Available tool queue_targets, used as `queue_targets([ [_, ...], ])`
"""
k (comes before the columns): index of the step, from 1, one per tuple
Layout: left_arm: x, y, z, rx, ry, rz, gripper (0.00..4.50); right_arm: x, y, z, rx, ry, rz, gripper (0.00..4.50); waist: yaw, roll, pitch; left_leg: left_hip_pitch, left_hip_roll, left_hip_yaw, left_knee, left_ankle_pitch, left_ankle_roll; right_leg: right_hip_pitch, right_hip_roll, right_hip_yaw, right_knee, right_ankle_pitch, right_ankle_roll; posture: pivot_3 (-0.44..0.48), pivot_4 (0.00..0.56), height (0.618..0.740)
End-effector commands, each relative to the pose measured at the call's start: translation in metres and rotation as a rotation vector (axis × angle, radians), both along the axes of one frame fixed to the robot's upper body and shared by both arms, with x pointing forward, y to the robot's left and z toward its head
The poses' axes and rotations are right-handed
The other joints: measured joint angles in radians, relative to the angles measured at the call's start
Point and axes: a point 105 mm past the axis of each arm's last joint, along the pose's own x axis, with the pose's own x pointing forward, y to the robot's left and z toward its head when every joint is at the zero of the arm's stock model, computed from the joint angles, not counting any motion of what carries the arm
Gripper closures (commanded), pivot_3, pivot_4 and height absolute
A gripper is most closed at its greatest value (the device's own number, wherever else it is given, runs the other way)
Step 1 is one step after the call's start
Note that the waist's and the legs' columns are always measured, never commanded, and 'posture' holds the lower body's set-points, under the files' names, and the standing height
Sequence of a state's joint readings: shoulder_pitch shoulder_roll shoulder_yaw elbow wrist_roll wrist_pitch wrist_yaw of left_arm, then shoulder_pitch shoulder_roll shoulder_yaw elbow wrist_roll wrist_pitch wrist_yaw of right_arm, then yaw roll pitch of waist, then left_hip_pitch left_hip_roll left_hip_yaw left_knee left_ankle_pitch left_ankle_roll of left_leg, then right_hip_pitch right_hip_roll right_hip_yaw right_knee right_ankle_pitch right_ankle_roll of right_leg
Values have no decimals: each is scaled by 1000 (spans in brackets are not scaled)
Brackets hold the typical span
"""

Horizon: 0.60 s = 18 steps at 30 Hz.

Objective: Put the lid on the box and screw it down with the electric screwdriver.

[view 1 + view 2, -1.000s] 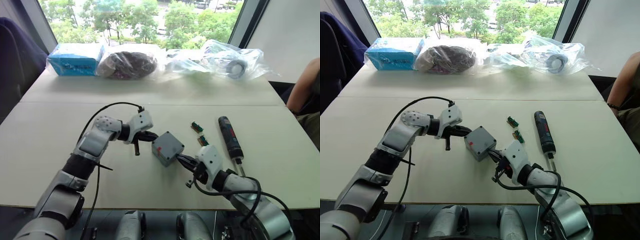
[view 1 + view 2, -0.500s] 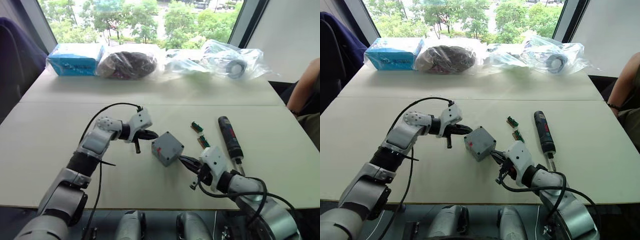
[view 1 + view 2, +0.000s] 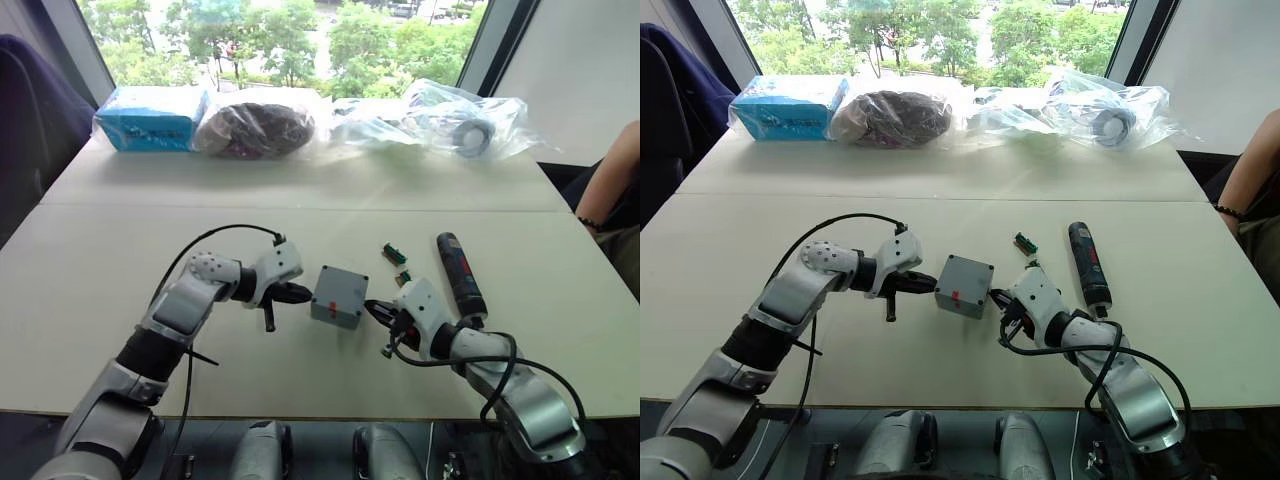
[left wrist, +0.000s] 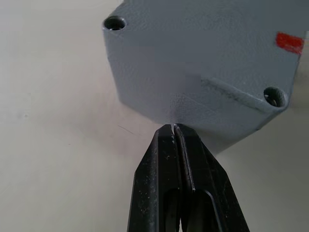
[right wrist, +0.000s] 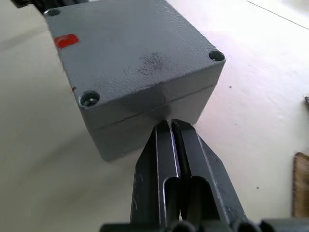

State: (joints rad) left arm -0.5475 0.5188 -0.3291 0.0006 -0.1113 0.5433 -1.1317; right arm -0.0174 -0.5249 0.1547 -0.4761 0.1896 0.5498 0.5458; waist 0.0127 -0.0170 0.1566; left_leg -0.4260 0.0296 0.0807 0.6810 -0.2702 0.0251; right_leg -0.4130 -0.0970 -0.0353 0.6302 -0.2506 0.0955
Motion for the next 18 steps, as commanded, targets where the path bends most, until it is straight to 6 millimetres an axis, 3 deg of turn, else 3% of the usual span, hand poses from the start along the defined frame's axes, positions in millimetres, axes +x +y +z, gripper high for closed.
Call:
queue_targets([
  [1,-9,-15,13,-49,-24,-67,4500,-1,8,12,17,-51,52,4459,0,0,0,0,0,0,0,0,0,0,0,0,0,0,0,0,150,740],
  [13,-2,-5,14,-41,-34,-22,4500,-4,6,13,30,-49,37,4459,-1,0,0,0,0,0,0,0,0,0,0,0,0,0,0,0,150,740],
  [18,13,21,31,-74,-53,95,4500,-6,-19,40,78,-140,-89,4459,-1,0,0,0,0,0,0,0,0,0,0,0,0,0,0,0,150,740],
])
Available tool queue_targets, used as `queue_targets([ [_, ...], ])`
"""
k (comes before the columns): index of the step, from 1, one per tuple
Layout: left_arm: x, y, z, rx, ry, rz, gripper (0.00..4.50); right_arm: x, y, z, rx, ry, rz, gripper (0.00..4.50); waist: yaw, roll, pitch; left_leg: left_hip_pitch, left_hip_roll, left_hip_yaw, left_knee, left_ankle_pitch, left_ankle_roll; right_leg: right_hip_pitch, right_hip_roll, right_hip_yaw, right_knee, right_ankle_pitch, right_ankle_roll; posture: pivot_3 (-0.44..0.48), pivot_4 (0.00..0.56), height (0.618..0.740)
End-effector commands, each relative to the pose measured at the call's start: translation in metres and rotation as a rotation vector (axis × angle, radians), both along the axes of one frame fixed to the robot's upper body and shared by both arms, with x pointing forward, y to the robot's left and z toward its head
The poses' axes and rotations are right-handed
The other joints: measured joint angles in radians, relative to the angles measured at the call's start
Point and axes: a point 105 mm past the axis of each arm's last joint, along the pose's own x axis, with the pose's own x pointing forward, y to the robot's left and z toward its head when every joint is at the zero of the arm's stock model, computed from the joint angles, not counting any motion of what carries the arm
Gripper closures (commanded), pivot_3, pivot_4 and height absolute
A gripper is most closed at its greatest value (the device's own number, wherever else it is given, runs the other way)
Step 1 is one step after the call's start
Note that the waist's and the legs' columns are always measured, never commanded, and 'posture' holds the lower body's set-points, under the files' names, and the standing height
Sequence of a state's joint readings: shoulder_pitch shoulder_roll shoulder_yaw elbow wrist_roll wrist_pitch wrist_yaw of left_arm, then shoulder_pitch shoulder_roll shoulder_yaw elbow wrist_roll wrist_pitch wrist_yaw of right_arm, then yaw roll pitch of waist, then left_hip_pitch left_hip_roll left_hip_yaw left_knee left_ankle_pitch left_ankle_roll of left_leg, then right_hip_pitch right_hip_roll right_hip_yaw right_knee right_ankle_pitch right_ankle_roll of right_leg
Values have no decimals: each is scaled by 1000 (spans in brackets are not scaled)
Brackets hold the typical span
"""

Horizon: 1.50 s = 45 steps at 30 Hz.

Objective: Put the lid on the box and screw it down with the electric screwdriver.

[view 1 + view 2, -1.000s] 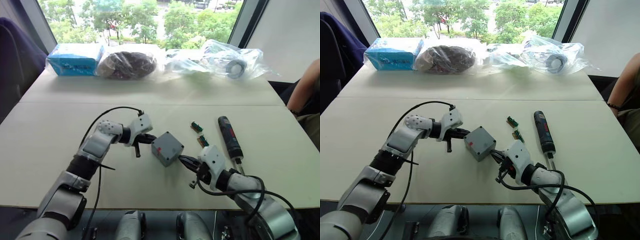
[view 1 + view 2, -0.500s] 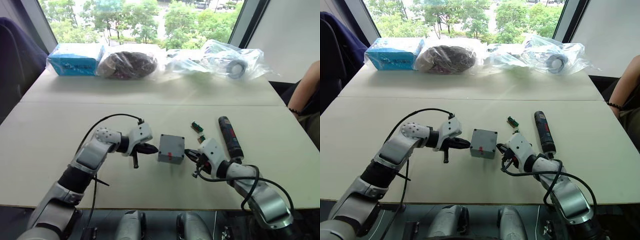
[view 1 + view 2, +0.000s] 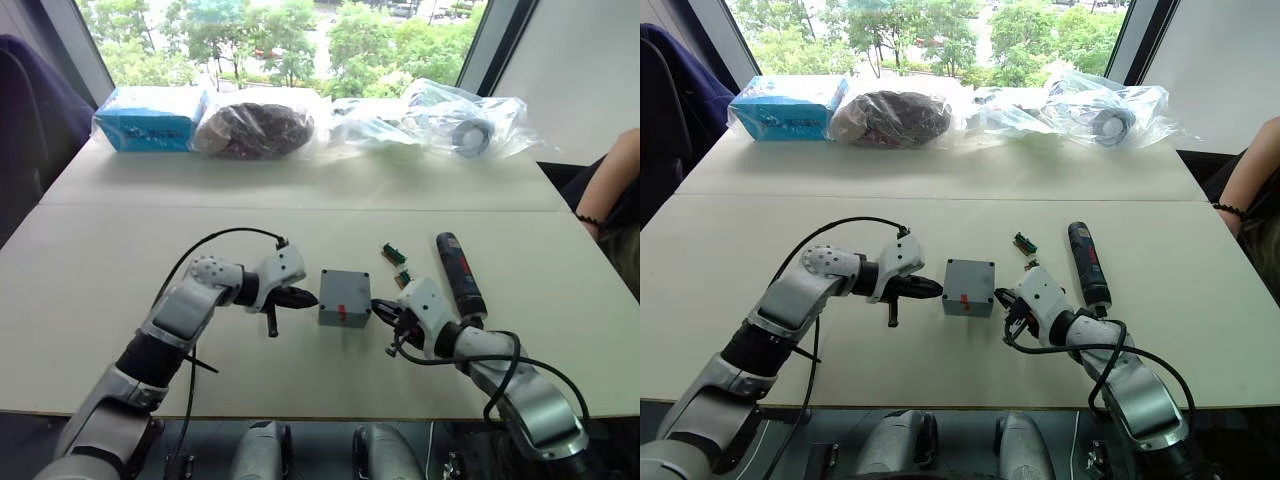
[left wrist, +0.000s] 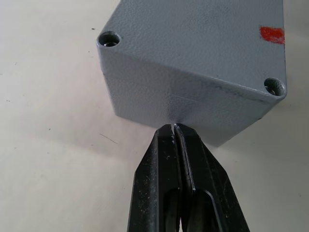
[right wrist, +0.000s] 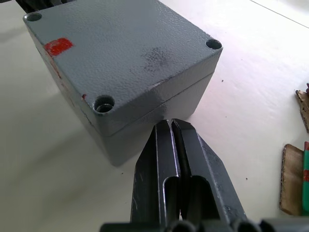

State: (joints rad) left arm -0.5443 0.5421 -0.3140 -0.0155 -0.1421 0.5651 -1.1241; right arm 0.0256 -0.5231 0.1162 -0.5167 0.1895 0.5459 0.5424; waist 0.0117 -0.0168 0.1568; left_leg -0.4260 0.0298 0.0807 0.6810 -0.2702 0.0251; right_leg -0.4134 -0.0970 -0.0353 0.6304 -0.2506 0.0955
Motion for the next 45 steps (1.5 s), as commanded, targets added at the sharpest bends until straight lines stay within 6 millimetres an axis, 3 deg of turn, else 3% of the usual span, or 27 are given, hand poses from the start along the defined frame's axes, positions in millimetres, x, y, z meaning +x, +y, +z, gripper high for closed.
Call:
queue_targets([
  [1,14,17,30,-72,-63,86,4500,-2,-14,39,84,-130,-72,4459,0,0,0,0,0,0,0,0,0,0,0,0,0,0,0,0,150,740],
  [5,31,12,71,-246,-172,184,4500,-5,-37,54,201,-131,-192,4459,4,0,0,0,0,-1,0,0,0,1,0,-1,0,0,0,0,150,740],
  [9,18,-9,77,-281,-105,67,4500,3,-56,48,184,-99,-313,4459,1,0,0,0,-1,-1,1,0,0,2,-1,-1,0,0,0,0,150,740],
  [12,12,-20,82,-281,-92,3,4500,7,-58,45,147,-74,-321,3739,-3,1,1,1,-1,0,1,0,0,2,0,-1,0,0,0,0,150,740],
  [19,-10,-29,91,-187,-182,-180,4500,10,-54,34,157,47,-301,921,-1,3,1,0,0,-1,0,0,0,1,1,-1,0,0,0,0,150,740],
  [26,-13,-29,92,-162,-206,-208,4500,22,-53,27,177,112,-348,921,0,3,2,0,0,-1,0,0,0,1,0,-1,0,0,0,0,150,740],
  [28,-11,-29,92,-168,-206,-199,4500,30,-59,24,139,117,-381,1306,1,3,2,0,0,-1,0,0,0,1,0,0,0,0,0,0,150,740],
  [39,-8,-29,91,-170,-219,-180,4500,37,-54,17,115,129,-395,1306,-1,3,2,0,0,0,0,0,0,0,1,0,0,0,0,0,150,740],
  [40,-8,-29,91,-169,-220,-180,4500,38,-54,17,115,130,-397,1846,-1,3,2,0,0,0,0,0,0,0,1,0,0,0,0,0,150,740],
  [43,-8,-29,90,-169,-220,-178,4500,39,-55,16,115,130,-402,2845,-1,3,2,0,0,0,0,0,0,0,1,0,0,0,0,0,150,740],
  [45,-8,-29,90,-168,-221,-175,4500,39,-55,16,113,130,-403,2845,-1,3,2,0,0,0,0,0,0,0,1,0,0,0,0,0,150,740],
])
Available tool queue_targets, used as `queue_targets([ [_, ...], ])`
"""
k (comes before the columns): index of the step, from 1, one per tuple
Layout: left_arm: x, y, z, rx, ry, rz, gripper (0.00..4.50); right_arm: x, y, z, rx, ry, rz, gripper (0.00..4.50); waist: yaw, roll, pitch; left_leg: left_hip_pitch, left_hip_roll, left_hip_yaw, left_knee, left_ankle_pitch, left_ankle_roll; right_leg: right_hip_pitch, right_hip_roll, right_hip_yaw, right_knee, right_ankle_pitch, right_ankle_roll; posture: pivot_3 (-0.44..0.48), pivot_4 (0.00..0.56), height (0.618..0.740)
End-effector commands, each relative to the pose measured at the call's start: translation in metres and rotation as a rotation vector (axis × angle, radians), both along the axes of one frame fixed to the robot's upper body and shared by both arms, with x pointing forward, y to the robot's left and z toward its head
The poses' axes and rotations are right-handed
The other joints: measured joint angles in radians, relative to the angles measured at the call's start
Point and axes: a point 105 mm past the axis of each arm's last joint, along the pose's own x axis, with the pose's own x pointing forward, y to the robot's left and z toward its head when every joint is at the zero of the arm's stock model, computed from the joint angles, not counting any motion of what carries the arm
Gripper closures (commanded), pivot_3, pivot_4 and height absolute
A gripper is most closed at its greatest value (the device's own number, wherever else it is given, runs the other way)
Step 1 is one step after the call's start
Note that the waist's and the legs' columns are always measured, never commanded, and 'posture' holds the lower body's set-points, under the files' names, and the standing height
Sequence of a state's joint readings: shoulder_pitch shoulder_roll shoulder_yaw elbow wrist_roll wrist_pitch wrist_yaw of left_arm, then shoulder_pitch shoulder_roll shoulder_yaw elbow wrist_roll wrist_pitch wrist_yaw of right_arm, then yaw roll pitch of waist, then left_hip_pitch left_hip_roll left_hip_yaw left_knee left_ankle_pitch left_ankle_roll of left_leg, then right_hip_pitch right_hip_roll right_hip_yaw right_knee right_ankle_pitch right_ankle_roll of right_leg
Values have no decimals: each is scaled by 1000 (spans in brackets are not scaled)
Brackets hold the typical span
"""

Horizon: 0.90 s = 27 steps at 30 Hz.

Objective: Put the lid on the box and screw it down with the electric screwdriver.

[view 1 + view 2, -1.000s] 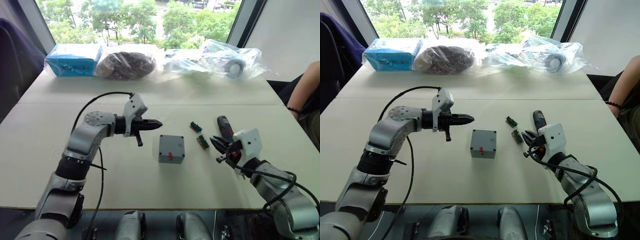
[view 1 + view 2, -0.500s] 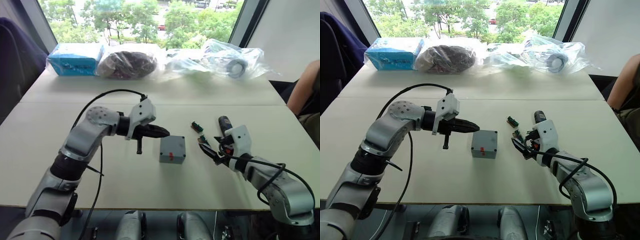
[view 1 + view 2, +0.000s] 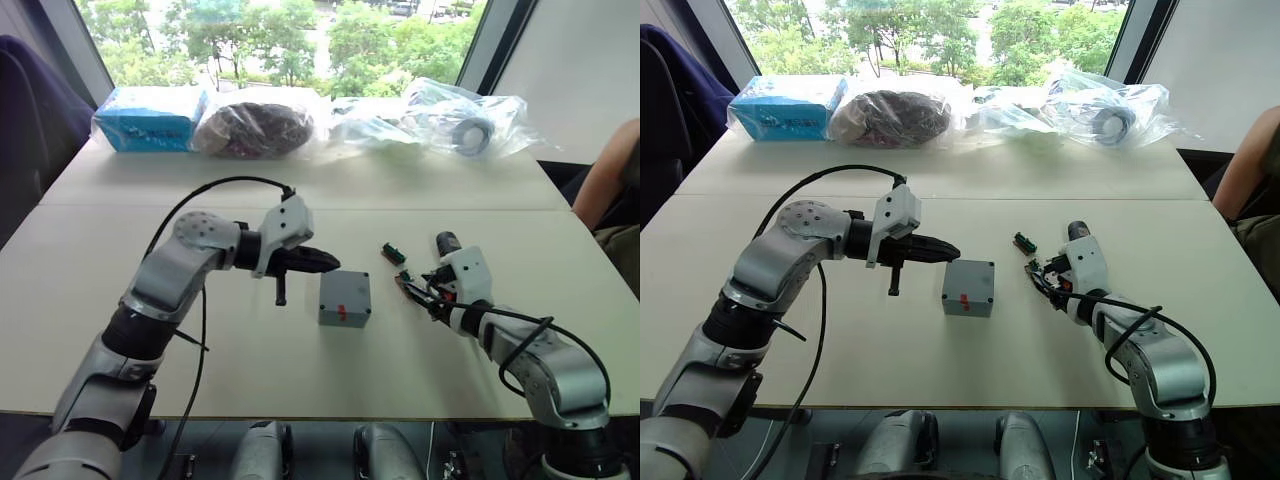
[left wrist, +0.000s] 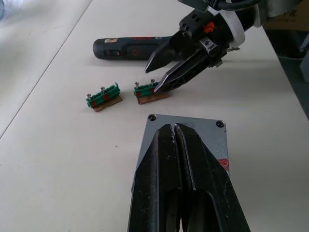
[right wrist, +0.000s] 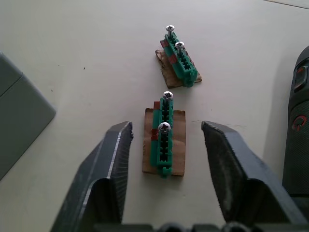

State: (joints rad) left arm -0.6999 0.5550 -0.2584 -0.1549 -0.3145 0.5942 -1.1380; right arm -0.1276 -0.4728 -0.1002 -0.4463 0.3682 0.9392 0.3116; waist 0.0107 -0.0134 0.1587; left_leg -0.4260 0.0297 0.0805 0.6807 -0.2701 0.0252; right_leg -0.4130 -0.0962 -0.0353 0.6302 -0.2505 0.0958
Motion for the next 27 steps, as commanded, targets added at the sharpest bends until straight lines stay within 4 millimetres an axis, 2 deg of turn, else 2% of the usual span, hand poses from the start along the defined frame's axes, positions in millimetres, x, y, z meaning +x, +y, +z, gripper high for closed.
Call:
queue_targets([
  [1,-1,-1,7,-13,-42,-8,4500,3,3,9,0,-41,6,2845,0,0,0,0,0,0,0,0,0,0,0,0,0,0,0,0,150,740],
  [14,1,0,1,0,-52,5,4500,6,8,10,8,-52,19,2845,-1,0,0,0,0,0,0,0,0,0,0,0,0,0,0,0,150,740],
  [17,1,0,1,0,-54,5,4500,6,7,9,2,-51,17,3552,0,0,0,0,0,0,0,0,0,0,0,0,0,0,0,0,150,740],
  [19,1,0,1,0,-53,5,4500,6,7,8,1,-52,16,4309,0,0,0,0,0,0,0,0,0,0,0,0,0,0,0,0,150,740],
  [20,1,0,1,0,-54,5,4500,6,7,8,0,-53,15,4436,0,0,0,0,0,0,0,0,0,0,0,0,0,0,0,0,150,740],
  [27,1,1,1,1,-56,8,4500,5,3,8,-15,-58,9,4436,0,0,0,0,0,0,0,0,0,0,0,0,0,0,0,0,150,740],
])
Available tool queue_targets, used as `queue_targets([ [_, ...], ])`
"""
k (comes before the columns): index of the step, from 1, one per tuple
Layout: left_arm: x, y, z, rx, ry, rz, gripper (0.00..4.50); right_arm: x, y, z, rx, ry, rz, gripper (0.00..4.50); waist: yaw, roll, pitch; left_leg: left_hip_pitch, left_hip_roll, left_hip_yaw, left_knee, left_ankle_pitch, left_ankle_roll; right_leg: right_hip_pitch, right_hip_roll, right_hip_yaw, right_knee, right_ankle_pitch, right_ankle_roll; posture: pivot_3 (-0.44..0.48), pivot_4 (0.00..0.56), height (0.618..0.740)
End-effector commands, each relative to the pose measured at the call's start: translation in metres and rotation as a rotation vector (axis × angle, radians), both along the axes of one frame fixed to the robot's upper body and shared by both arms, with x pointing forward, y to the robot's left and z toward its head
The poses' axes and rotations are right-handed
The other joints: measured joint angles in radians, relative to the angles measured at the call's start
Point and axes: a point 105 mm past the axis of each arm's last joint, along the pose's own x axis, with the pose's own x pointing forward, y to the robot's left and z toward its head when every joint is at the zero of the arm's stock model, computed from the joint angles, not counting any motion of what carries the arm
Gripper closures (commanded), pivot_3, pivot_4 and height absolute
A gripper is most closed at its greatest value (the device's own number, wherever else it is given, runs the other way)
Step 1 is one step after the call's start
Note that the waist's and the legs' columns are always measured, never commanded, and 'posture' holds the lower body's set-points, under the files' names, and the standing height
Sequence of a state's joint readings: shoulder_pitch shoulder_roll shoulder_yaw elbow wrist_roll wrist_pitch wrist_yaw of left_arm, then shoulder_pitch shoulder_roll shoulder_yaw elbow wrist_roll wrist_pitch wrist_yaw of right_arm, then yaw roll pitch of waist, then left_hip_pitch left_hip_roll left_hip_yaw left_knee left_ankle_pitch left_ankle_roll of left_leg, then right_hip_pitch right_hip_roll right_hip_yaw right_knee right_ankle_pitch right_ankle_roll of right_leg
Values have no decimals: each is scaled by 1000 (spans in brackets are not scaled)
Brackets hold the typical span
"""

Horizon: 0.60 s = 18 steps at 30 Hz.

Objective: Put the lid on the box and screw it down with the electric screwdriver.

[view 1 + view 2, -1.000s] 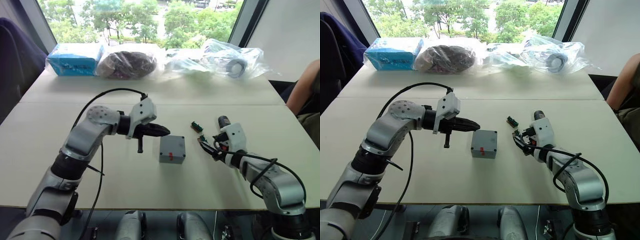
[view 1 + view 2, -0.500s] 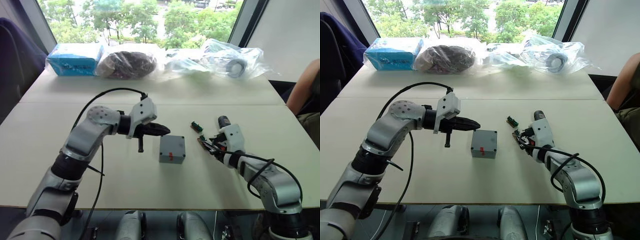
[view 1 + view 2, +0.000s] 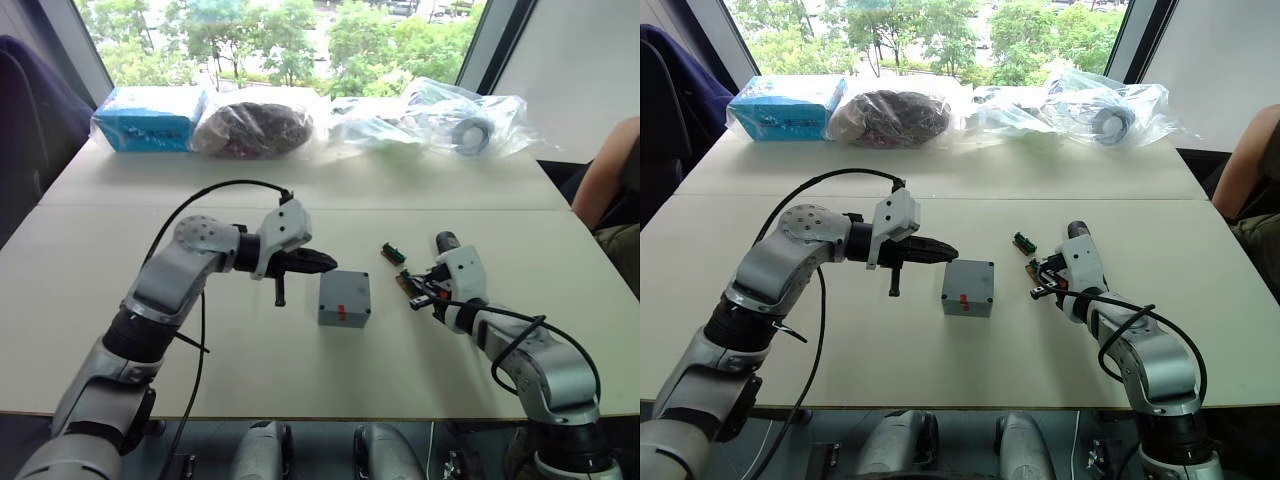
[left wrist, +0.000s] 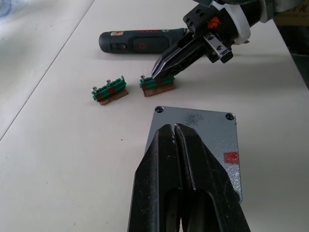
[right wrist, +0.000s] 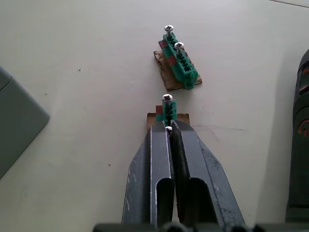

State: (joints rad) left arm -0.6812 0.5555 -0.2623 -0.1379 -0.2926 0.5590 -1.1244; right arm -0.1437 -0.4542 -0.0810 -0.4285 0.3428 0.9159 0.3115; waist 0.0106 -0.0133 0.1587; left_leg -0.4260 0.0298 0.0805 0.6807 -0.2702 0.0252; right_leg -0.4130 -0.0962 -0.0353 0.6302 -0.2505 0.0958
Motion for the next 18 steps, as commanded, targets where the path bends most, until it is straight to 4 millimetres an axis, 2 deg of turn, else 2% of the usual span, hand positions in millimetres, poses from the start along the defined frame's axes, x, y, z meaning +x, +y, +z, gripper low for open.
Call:
queue_targets([
  [1,-3,-2,7,-6,-43,-15,4500,1,-3,9,-17,-46,2,4436,0,0,0,0,0,0,0,0,0,0,0,0,0,0,0,0,150,740],
  [14,8,8,8,-30,-21,38,4500,0,-8,41,38,-180,49,4436,0,0,0,0,0,0,0,0,0,0,0,0,0,0,0,0,150,740],
  [18,7,18,10,-29,8,48,4500,-2,13,60,96,-253,147,4436,-1,0,0,0,0,0,0,0,0,0,0,0,0,0,0,0,150,740],
])
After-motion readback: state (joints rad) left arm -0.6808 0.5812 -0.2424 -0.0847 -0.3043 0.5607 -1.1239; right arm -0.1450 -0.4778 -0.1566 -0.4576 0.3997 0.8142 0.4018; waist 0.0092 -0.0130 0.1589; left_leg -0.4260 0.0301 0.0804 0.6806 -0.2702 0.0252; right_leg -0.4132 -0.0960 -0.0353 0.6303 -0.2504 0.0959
